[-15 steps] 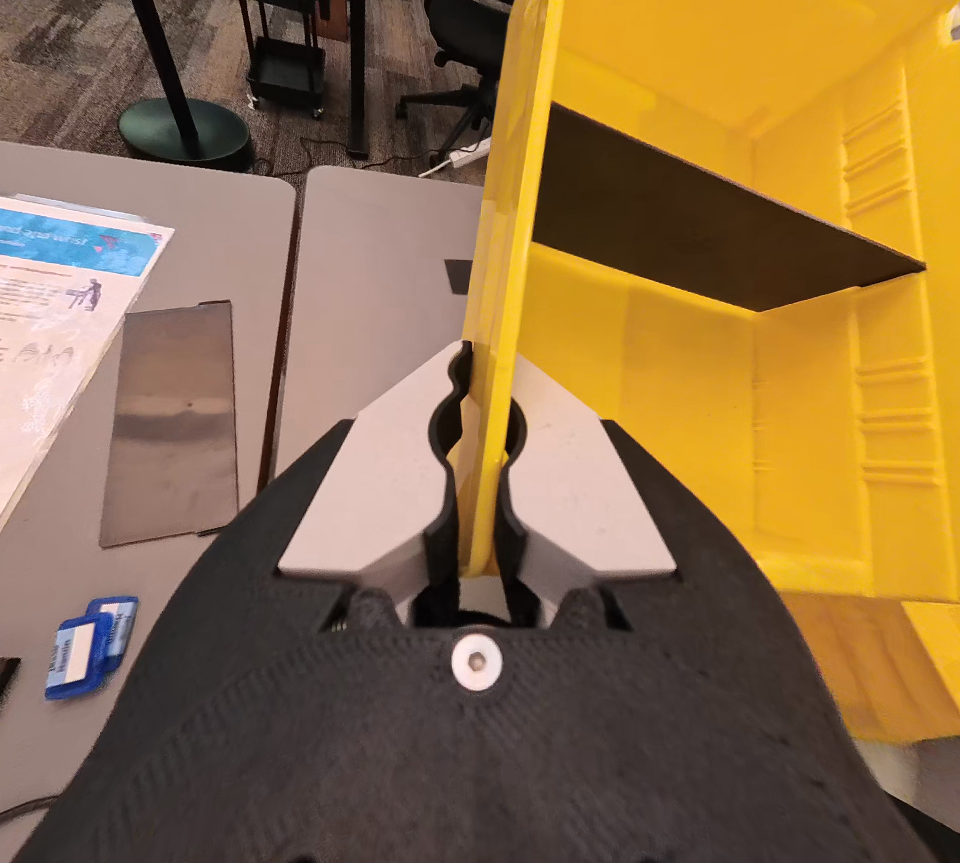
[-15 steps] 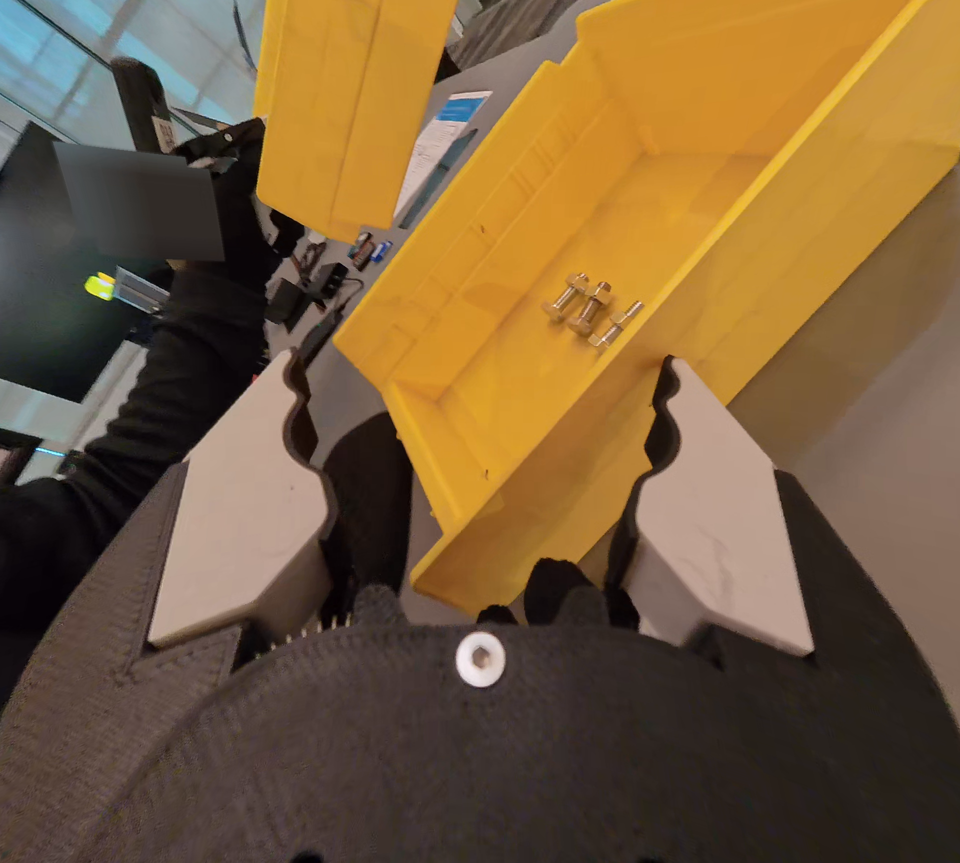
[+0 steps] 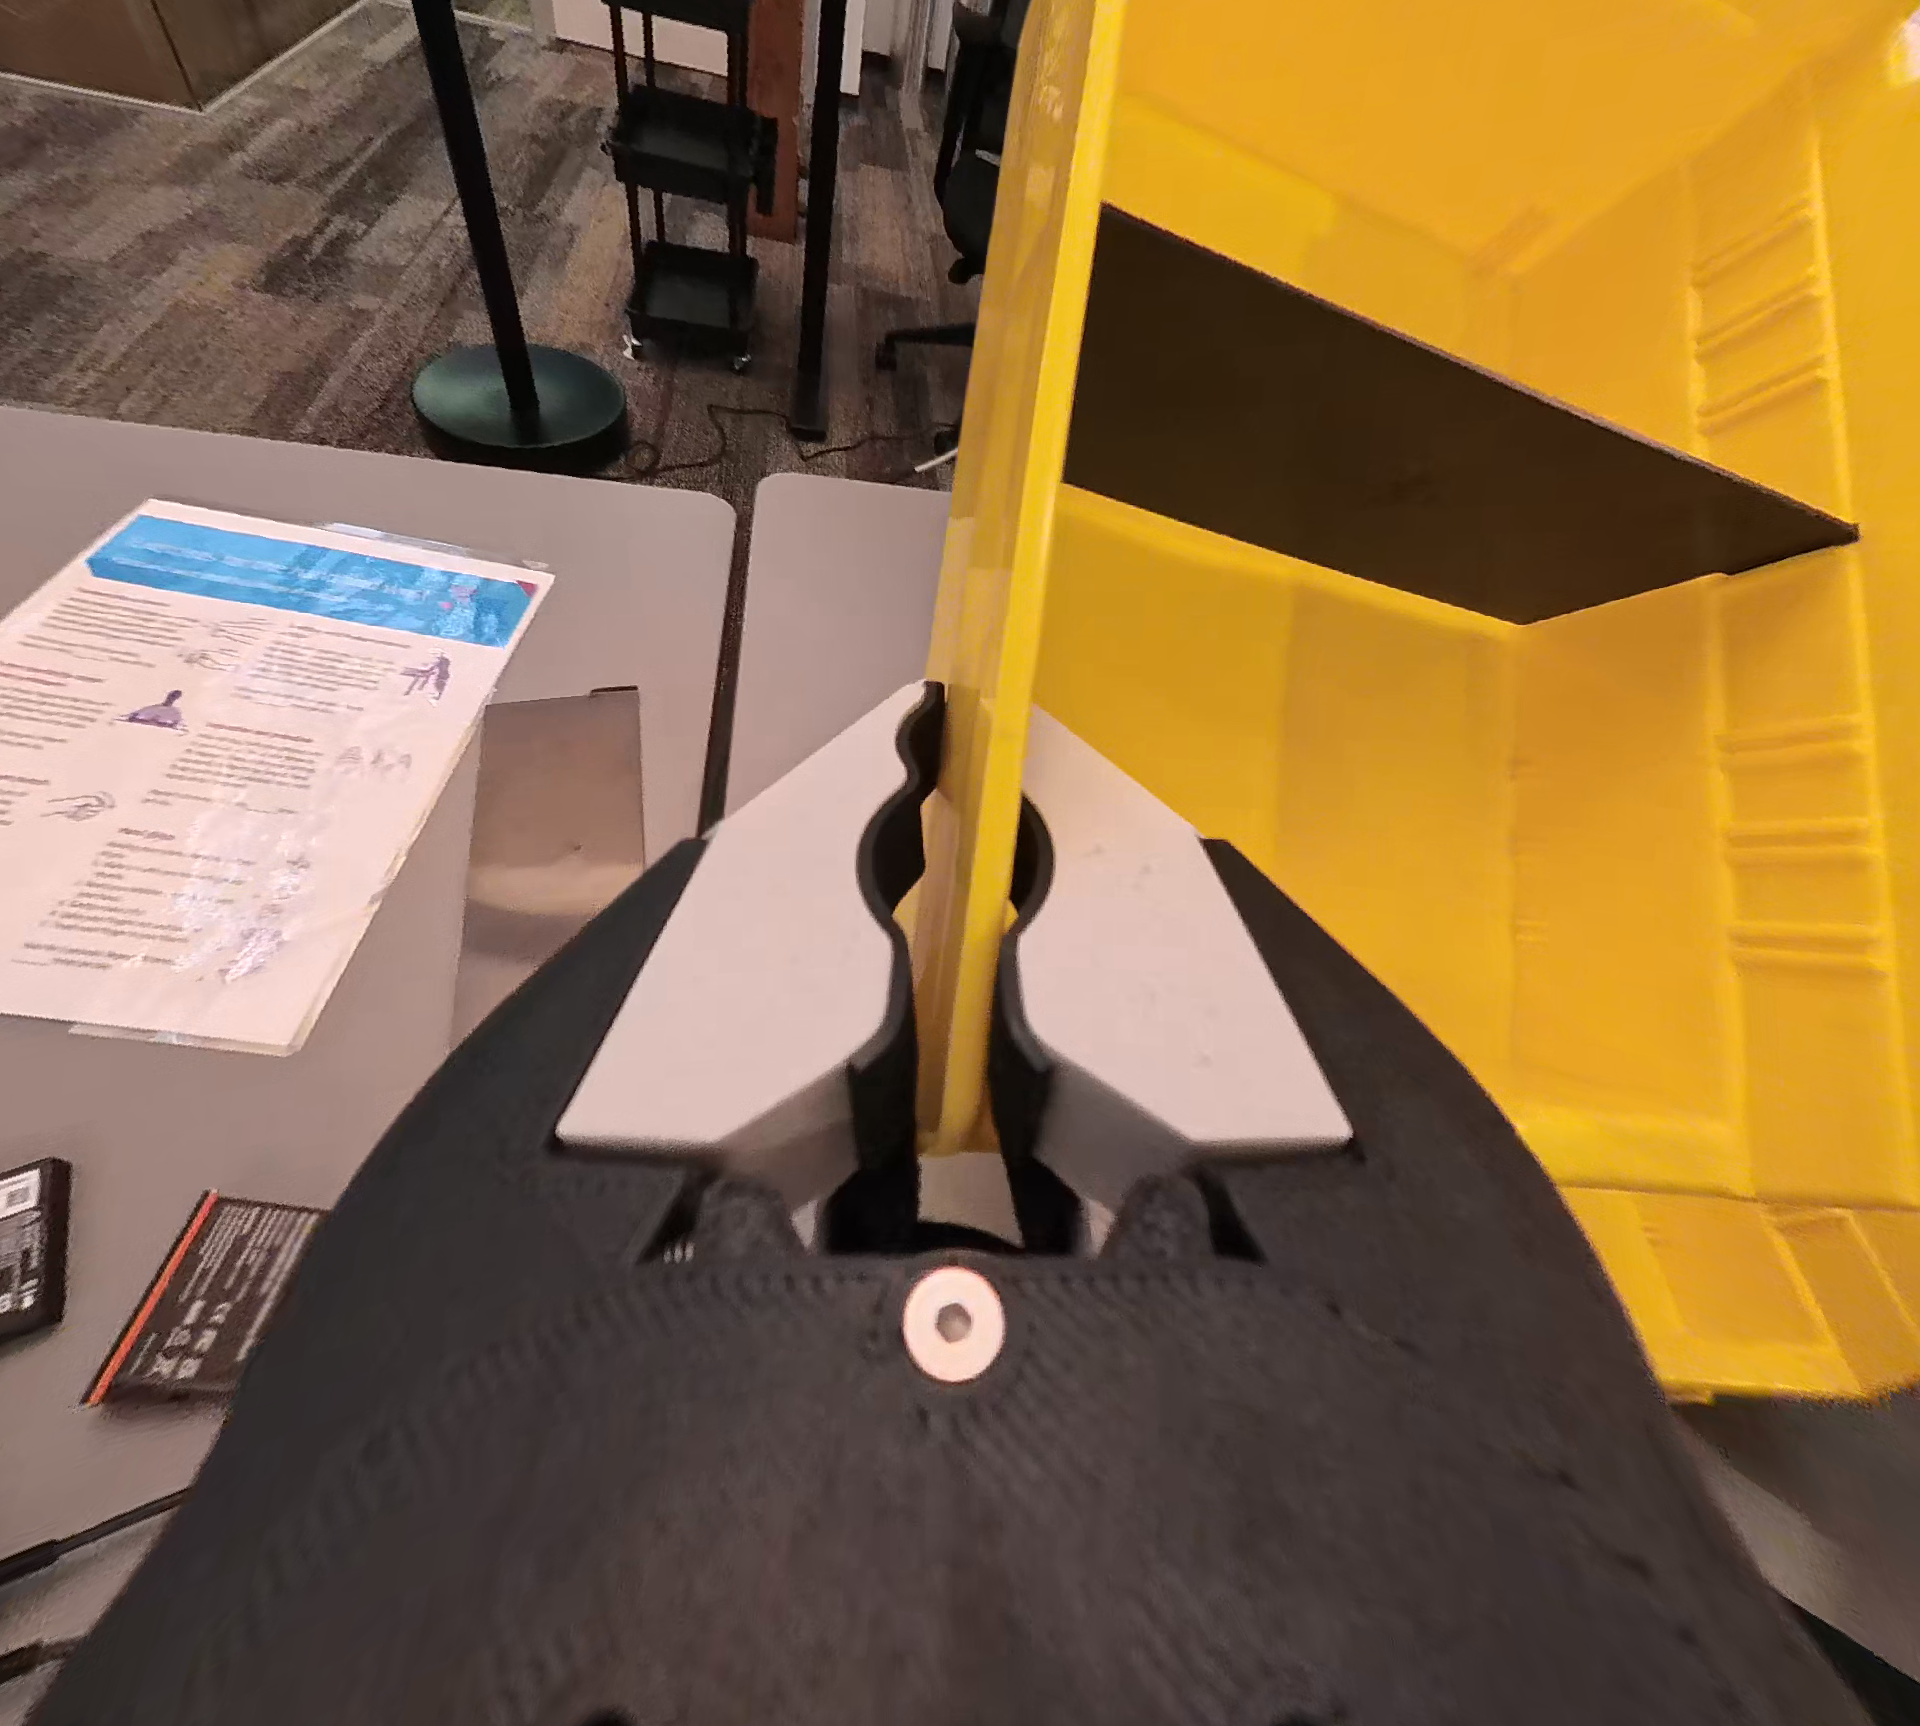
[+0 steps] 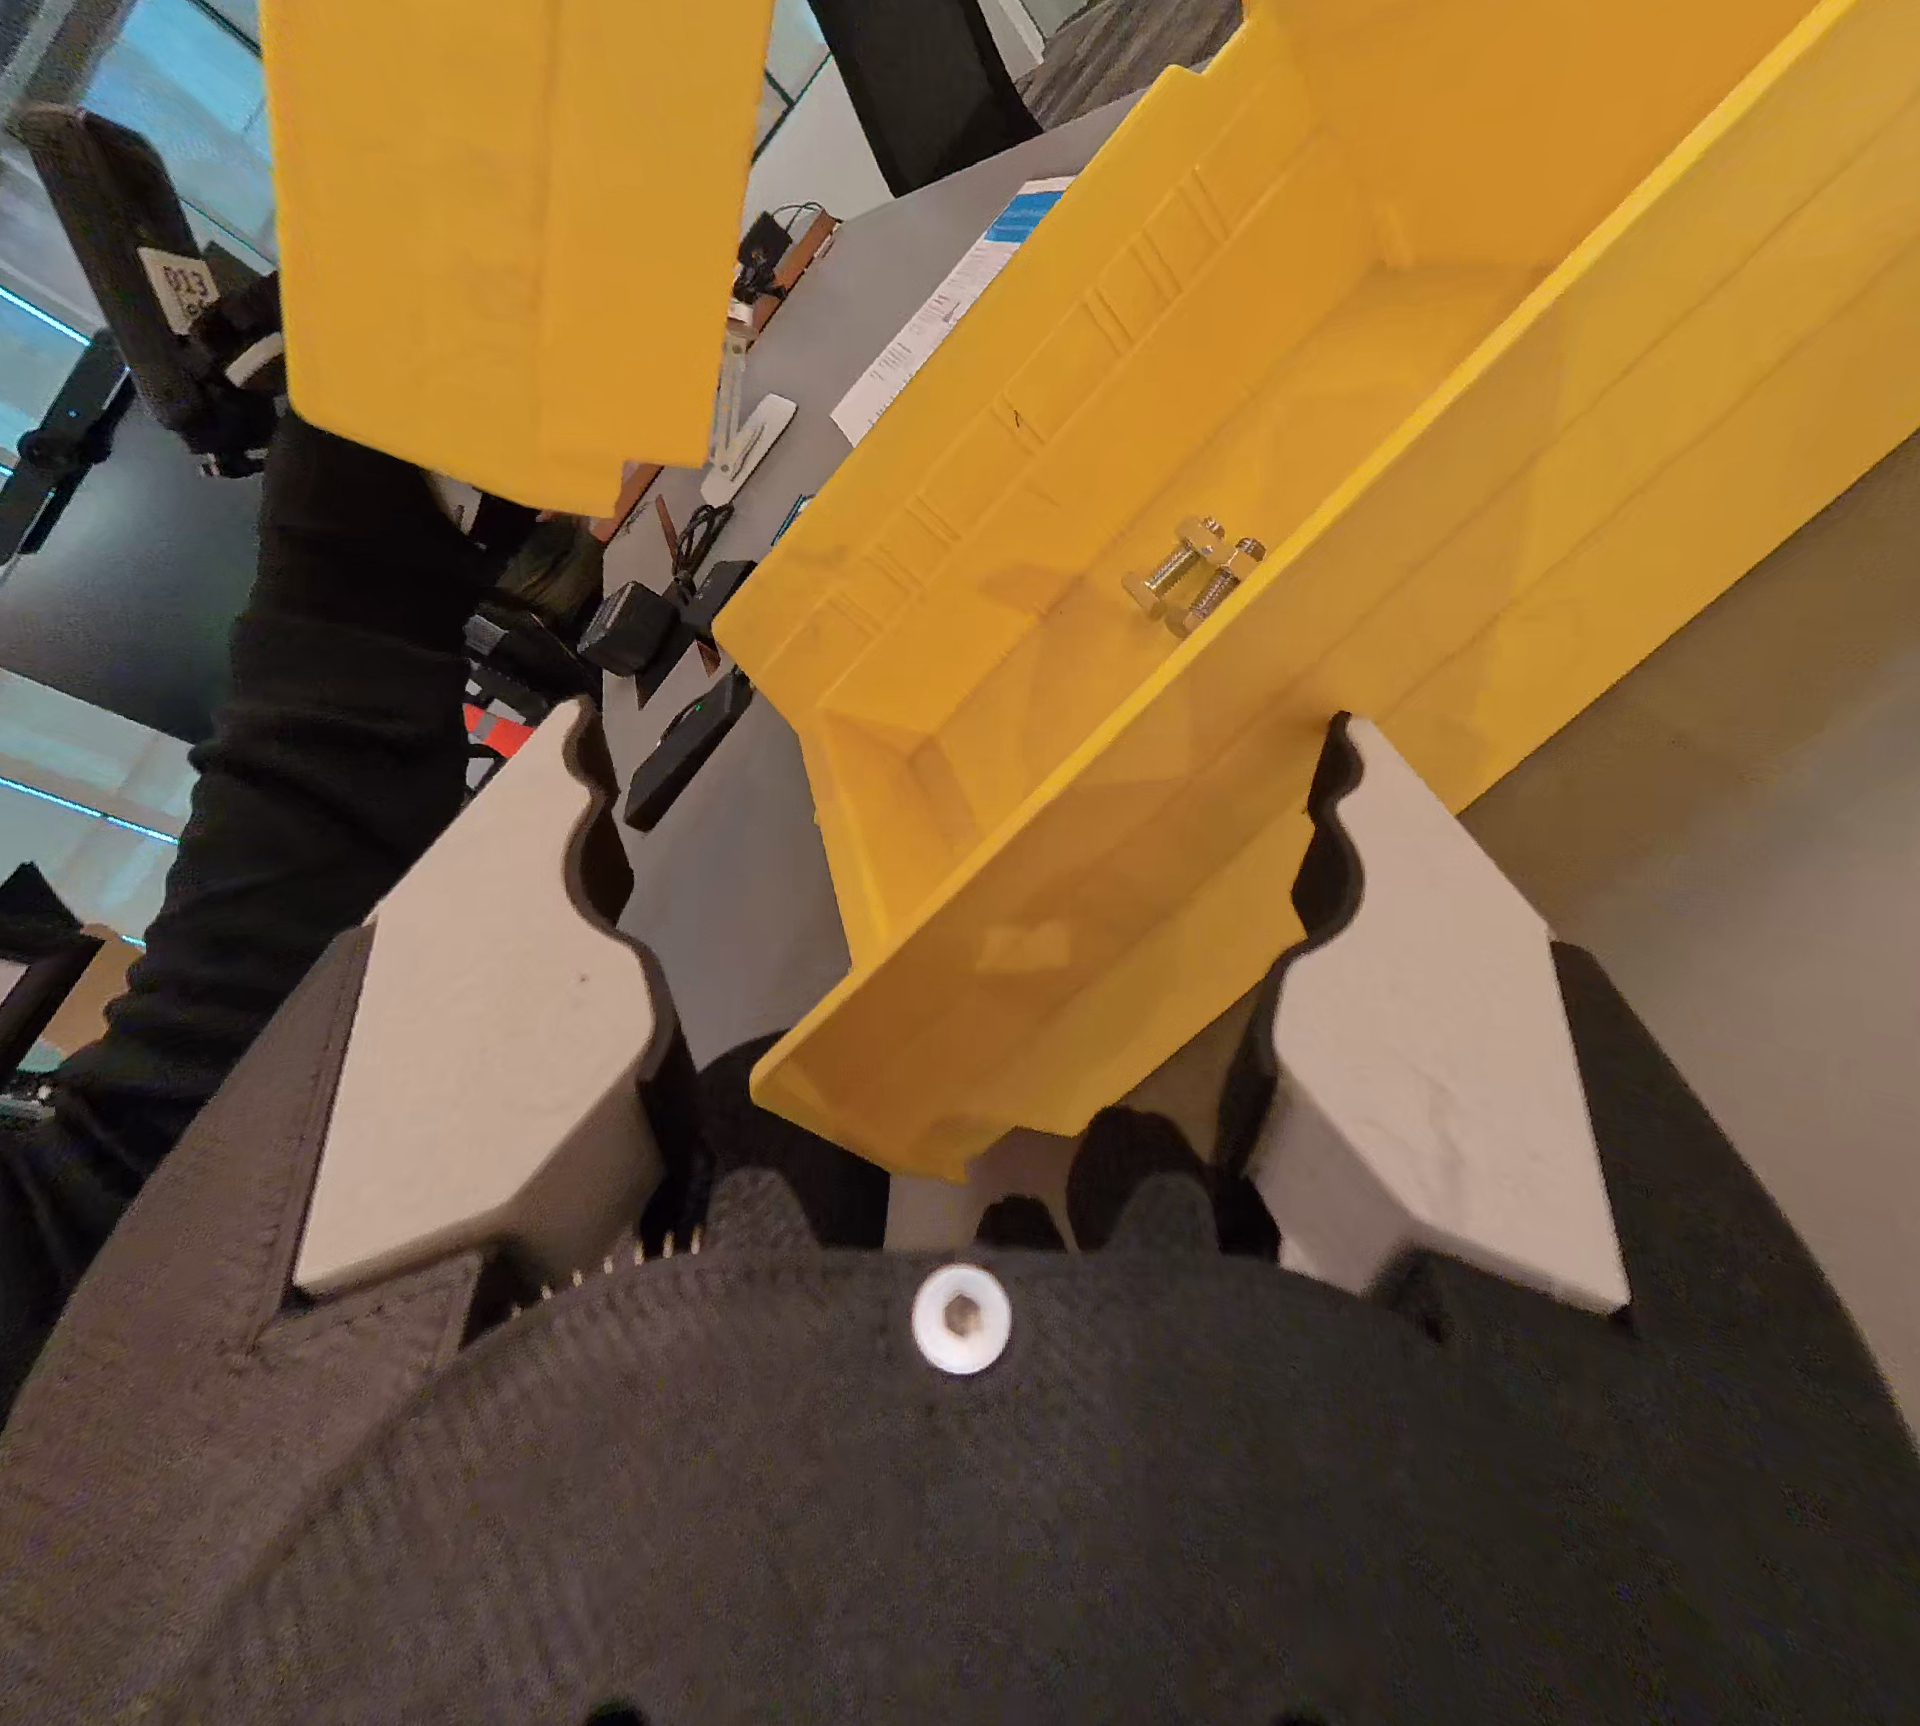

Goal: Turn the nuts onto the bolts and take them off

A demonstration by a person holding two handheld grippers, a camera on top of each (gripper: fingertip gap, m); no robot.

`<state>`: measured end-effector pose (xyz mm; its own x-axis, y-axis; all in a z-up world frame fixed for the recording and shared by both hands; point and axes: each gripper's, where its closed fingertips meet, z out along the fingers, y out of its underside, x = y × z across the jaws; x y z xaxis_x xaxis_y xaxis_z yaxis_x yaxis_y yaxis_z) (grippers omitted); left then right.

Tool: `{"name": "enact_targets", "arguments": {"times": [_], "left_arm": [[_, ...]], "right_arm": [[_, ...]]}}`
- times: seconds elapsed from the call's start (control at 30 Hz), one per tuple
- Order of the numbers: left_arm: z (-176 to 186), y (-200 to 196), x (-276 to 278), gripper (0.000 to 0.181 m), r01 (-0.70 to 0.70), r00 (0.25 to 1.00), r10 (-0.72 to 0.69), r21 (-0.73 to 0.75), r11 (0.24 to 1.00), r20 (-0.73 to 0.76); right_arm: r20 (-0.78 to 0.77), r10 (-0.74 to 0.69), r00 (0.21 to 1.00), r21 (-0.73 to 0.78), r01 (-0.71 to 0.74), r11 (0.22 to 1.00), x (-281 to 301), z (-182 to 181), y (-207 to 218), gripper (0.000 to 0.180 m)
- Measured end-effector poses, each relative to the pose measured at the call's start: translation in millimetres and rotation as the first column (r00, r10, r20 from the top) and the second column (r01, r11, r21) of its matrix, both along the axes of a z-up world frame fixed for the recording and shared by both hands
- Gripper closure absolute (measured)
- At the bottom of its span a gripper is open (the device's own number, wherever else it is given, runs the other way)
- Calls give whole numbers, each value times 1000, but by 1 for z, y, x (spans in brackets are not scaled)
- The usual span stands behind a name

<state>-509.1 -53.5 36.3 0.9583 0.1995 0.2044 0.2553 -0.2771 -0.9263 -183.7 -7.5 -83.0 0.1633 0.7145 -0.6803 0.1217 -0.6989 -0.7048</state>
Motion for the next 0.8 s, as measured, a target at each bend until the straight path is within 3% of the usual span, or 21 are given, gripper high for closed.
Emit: {"name": "enact_targets", "arguments": {"times": [0.47,0.6,0.8], "left_arm": [[26,-11,1,179,-2,999,4,36,999,-43],[41,-4,19,179,47,997,-44,62,997,-60],[69,21,91,179,247,965,-234,102,964,-119]], "right_arm": [[12,61,998,-2,-61,998,-87,-8,32,51],[9,-9,1000,119,8,993,-64,12,52,46],[-137,-103,985,256,135,957,26,87,78,57]]}}
